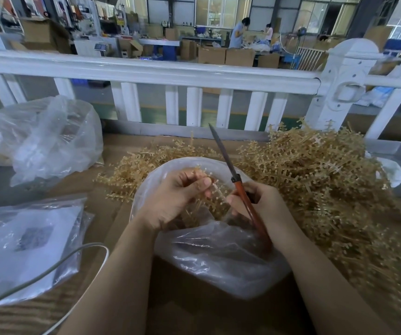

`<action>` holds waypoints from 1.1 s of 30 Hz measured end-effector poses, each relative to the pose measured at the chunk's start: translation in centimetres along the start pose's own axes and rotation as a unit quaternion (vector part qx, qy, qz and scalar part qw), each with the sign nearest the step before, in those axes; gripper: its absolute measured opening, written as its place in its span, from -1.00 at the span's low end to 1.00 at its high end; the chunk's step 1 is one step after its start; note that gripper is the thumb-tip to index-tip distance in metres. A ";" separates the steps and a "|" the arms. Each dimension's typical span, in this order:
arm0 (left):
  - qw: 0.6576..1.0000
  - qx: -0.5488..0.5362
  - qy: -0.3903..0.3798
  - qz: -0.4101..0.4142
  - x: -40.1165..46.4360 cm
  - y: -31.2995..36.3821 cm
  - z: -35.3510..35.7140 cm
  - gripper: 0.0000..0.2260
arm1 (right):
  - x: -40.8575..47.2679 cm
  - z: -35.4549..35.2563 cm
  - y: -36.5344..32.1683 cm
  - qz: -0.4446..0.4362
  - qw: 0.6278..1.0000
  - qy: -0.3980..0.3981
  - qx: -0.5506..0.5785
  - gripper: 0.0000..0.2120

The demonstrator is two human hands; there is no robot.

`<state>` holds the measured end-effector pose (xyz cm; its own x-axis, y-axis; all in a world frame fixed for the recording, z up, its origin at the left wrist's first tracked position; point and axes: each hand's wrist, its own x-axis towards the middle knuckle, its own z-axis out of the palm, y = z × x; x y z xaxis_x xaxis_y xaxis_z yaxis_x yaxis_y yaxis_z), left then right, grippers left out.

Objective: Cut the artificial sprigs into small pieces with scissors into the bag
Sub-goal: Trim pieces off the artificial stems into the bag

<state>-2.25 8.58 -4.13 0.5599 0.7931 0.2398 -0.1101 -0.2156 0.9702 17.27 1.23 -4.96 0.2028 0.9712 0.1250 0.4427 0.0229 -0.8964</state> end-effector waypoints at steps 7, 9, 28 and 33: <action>0.998 -0.047 -0.027 -0.035 0.1 0.4 0.7 -0.72 | -0.6 0.2 -0.8 -0.008 0.998 -0.005 0.055 -0.90; 0.997 -0.062 -0.027 -0.042 0.1 0.5 0.8 -0.80 | -0.6 0.3 -0.9 -0.004 0.997 -0.007 0.071 -0.89; 0.999 -0.045 -0.010 -0.008 0.2 0.2 0.6 -0.88 | -0.9 0.1 -1.3 -0.031 0.998 0.027 -0.042 -0.80; 0.996 -0.089 0.019 0.010 -0.2 0.7 -0.7 -0.89 | -0.7 -0.6 -0.4 -0.055 0.983 -0.007 -0.175 -0.41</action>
<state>-2.99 8.64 -3.51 0.5245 0.8118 0.2567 -0.2669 -0.1295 0.9550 17.44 0.40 -4.45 0.1255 0.9709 0.2042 0.7355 0.0470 -0.6759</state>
